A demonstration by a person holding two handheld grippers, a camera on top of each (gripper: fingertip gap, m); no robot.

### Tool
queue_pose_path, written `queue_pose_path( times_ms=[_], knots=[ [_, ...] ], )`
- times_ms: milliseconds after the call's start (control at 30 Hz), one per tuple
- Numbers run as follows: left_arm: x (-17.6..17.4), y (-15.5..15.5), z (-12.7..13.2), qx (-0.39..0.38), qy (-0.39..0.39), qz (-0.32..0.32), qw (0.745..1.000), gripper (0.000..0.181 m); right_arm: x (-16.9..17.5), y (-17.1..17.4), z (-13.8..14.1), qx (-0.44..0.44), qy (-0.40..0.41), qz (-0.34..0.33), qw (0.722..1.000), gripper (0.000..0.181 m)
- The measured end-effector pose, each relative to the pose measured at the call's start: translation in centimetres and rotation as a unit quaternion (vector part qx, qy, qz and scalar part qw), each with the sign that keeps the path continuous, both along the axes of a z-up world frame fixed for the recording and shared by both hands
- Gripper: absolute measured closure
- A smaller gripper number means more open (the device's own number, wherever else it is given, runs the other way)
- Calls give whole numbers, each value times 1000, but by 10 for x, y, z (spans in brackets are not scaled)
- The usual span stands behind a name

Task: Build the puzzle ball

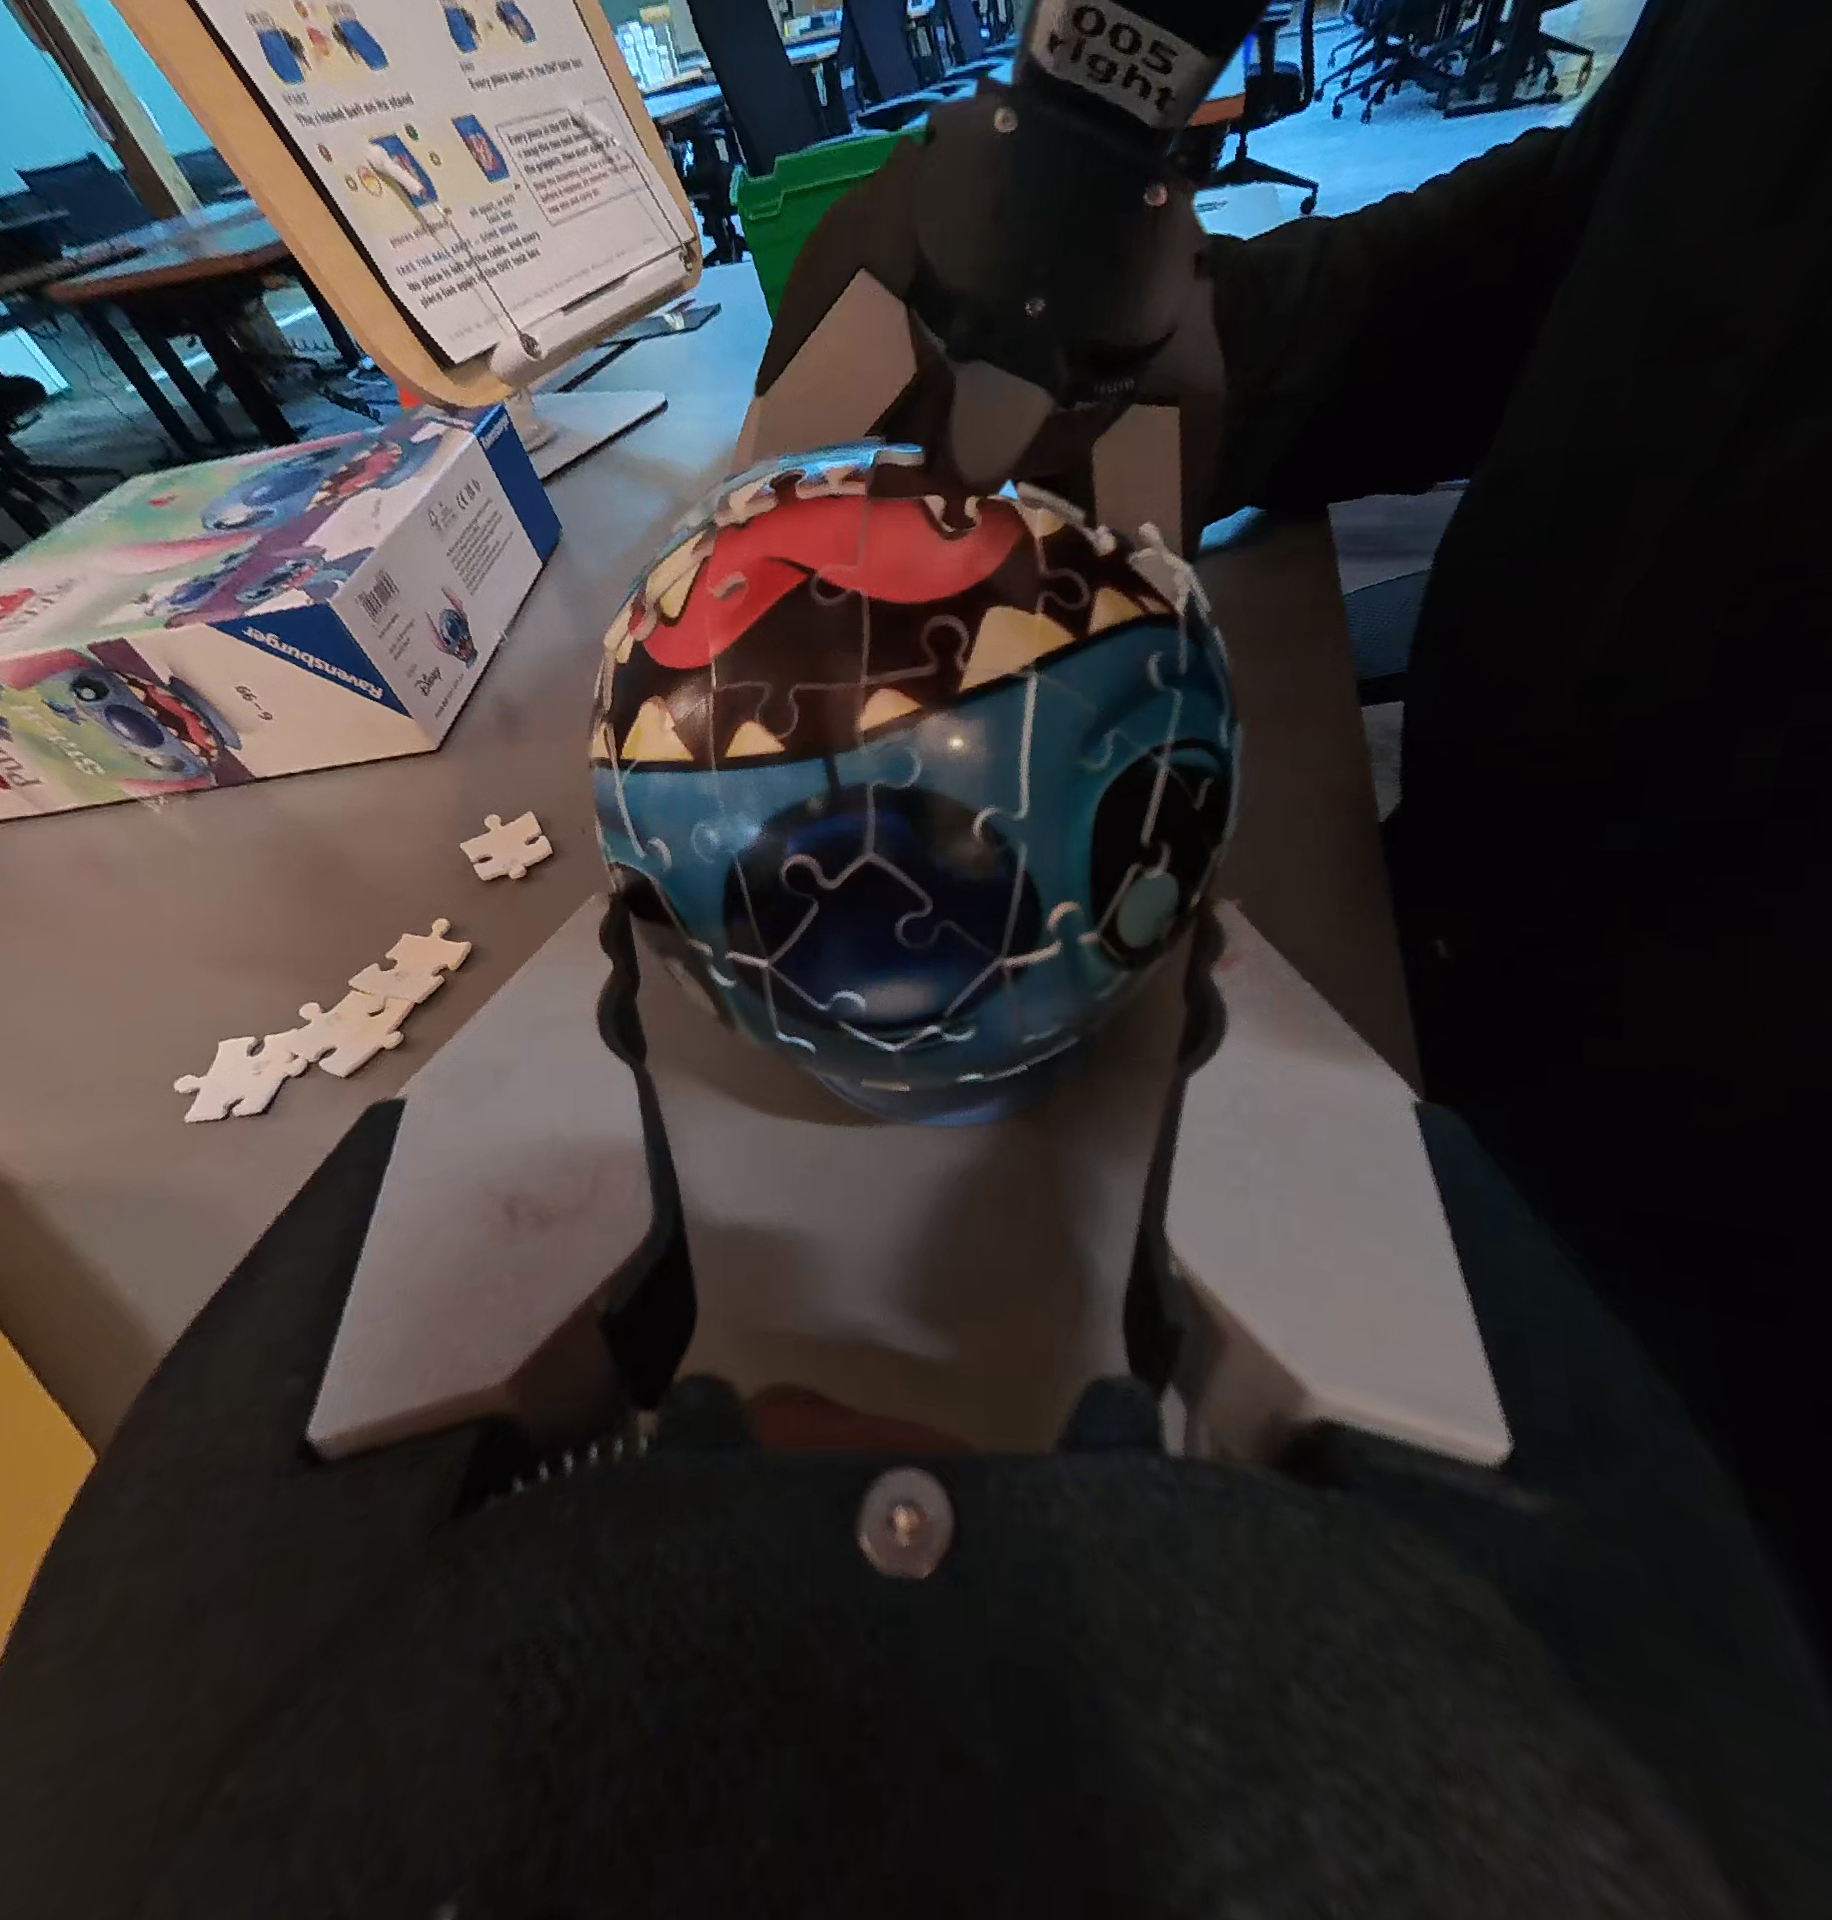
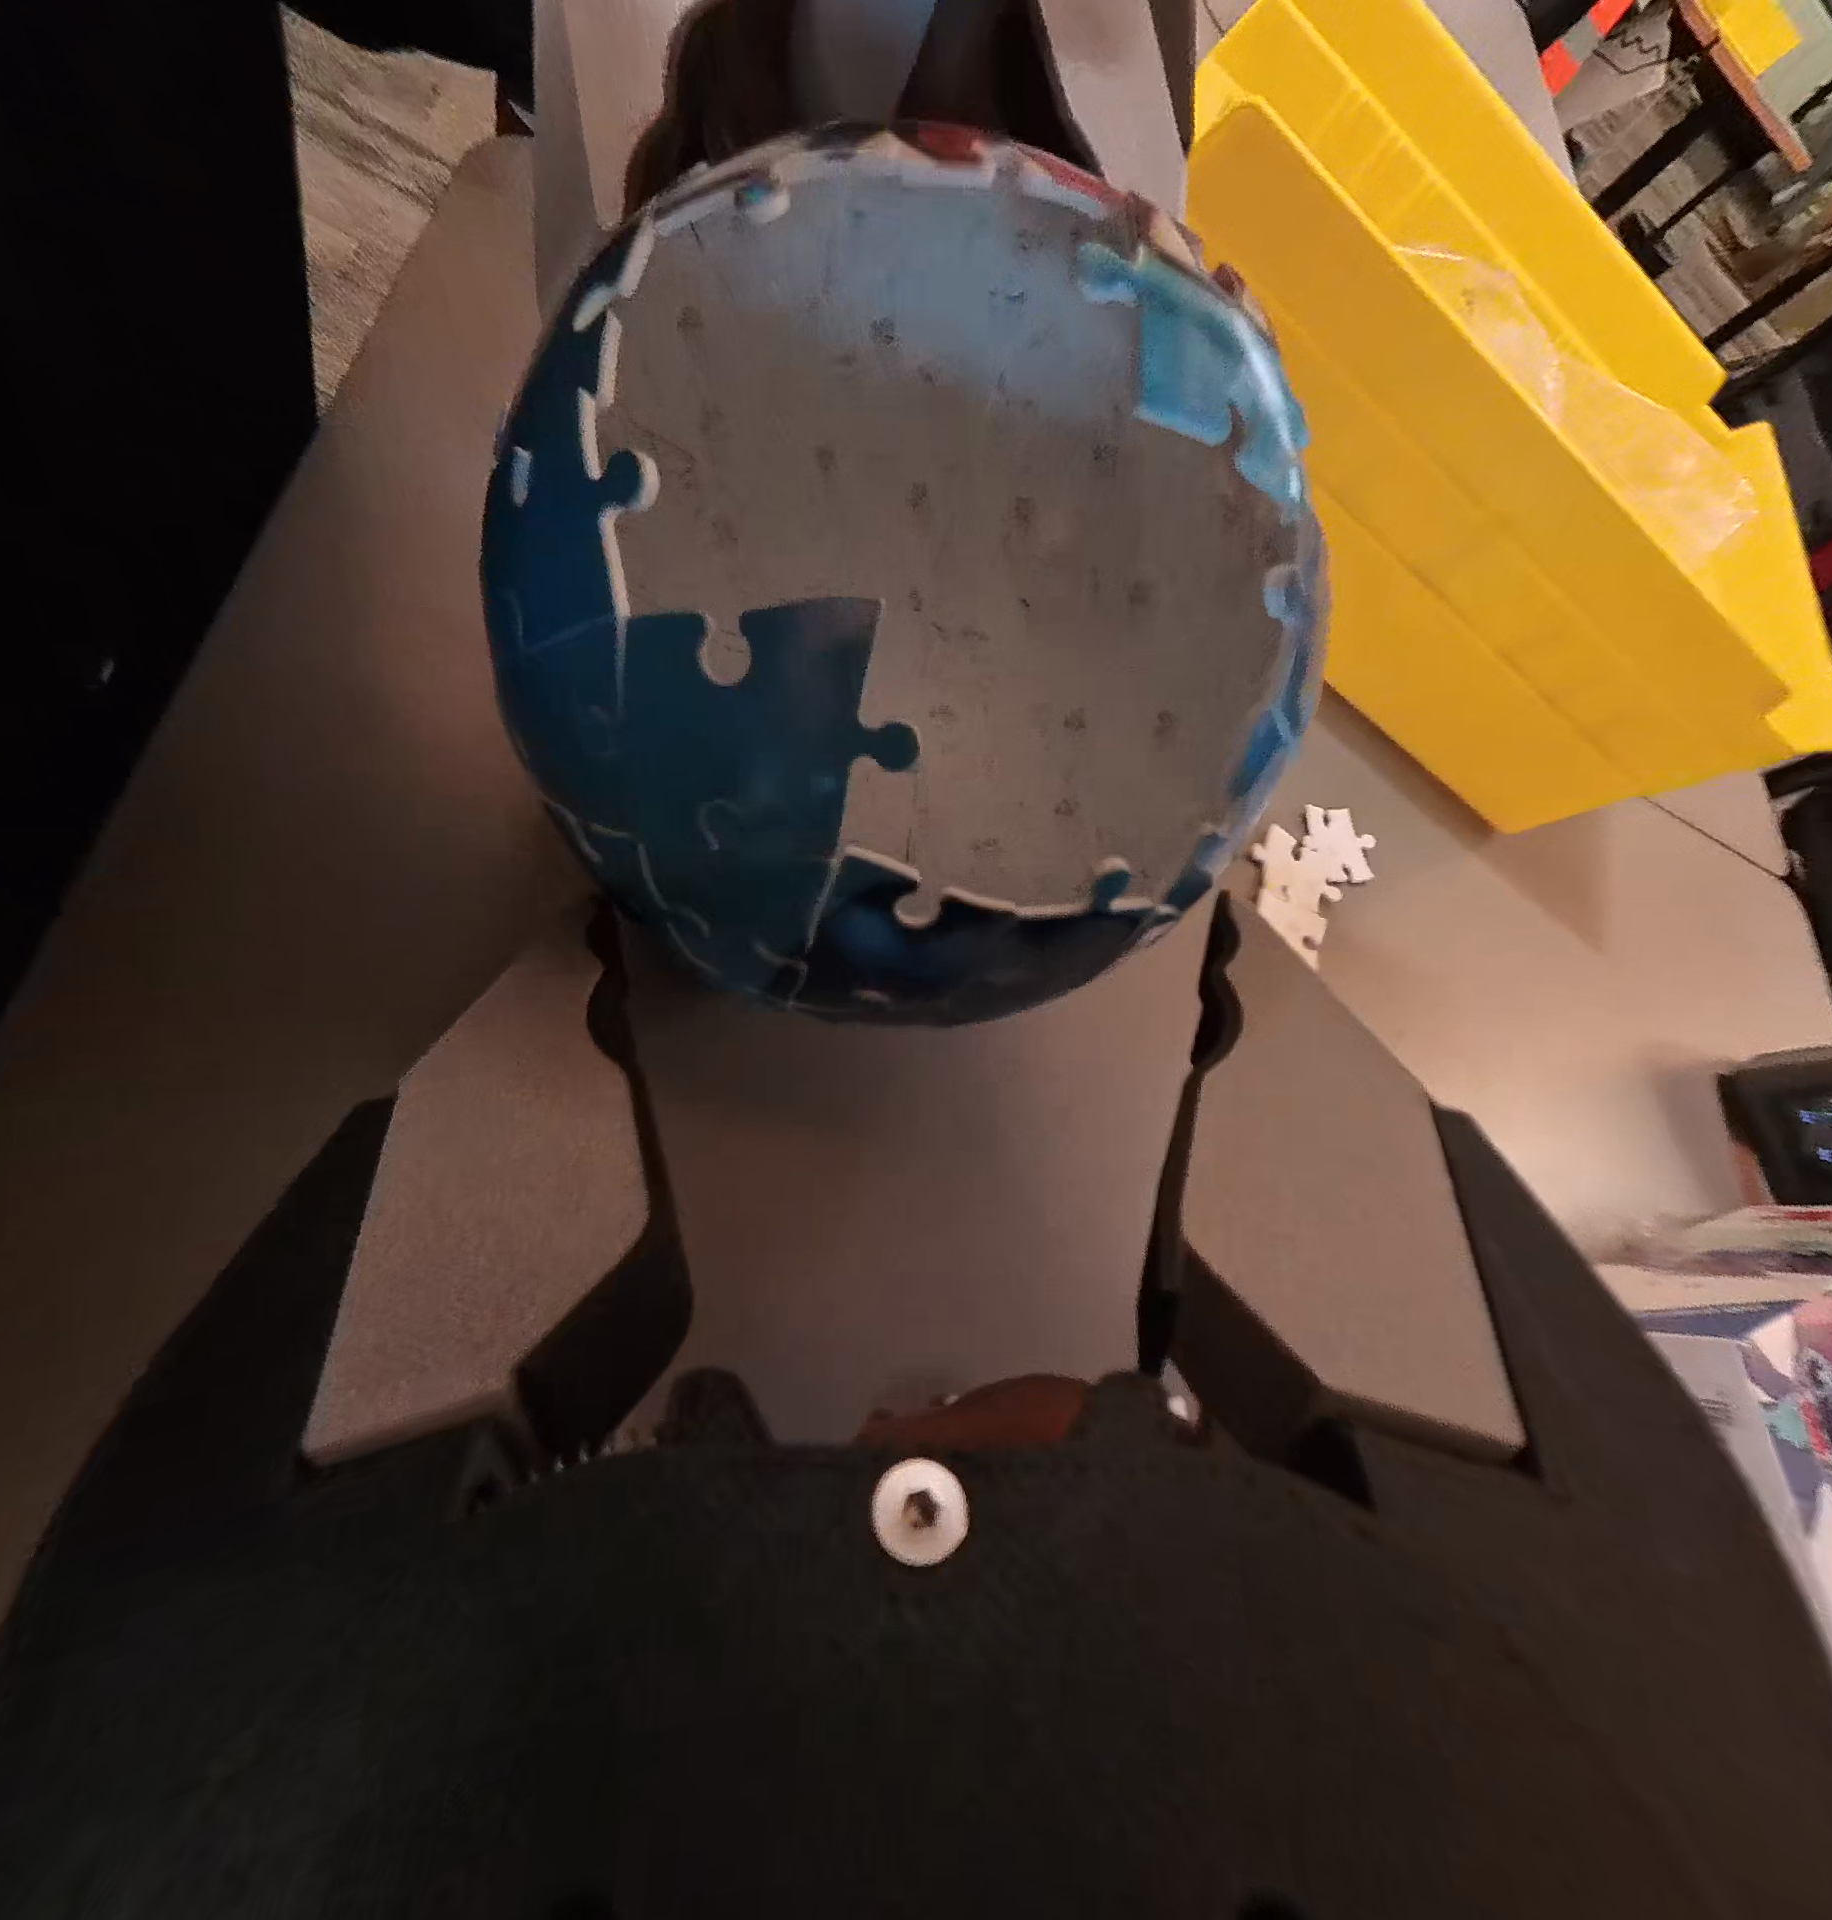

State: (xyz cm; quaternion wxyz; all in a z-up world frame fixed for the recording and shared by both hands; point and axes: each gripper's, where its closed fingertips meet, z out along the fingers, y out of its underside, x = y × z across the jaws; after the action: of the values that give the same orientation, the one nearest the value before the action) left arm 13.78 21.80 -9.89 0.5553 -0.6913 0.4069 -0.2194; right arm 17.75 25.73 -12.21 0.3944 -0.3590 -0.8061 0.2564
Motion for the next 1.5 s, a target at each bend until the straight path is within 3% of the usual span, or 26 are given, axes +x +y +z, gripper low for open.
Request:
queue_pose_path(
  times_ms=[167, 300, 433, 567, 700, 967, 1067, 1233, 1367, 1500],
  knots=[
    [-2, -3, 3, 2, -9, -8, 1000, 81, 3, 2, 3, 21, 4, -12, 1000, 75],
    [-6, -8, 6, -12, -31, -18, 999, 82, 12, 6, 11, -13, 11, -32, 999, 77],
    [-17, -11, 7, -15, -41, -3, 999, 83, 42, 42, 21, -68, 20, -101, 992, 84],
    [-27, -13, 2, -15, -25, 18, 999, 85, 85, 82, 1, -103, -14, -182, 978, 105],
    [-34, -14, 1, -21, -33, 34, 999, 87, 110, 90, -18, -105, -47, -201, 973, 124],
    [-42, -13, -2, -37, -34, 73, 996, 91, 94, 81, -43, -116, -86, -194, 970, 131],
    [-43, -17, -3, -41, -32, 84, 995, 92, 91, 81, -46, -151, -92, -191, 966, 156],
    [-42, -24, -4, -41, -26, 100, 994, 93, 89, 86, -46, -163, -83, -210, 960, 159],
    [-38, -30, 8, -28, -20, 106, 994, 95, 86, 81, -33, -185, -51, -210, 959, 159],
    [-32, -31, 37, 15, 5, 105, 994, 104, 84, 70, 0, -215, 2, -187, 959, 159]
  ],
)
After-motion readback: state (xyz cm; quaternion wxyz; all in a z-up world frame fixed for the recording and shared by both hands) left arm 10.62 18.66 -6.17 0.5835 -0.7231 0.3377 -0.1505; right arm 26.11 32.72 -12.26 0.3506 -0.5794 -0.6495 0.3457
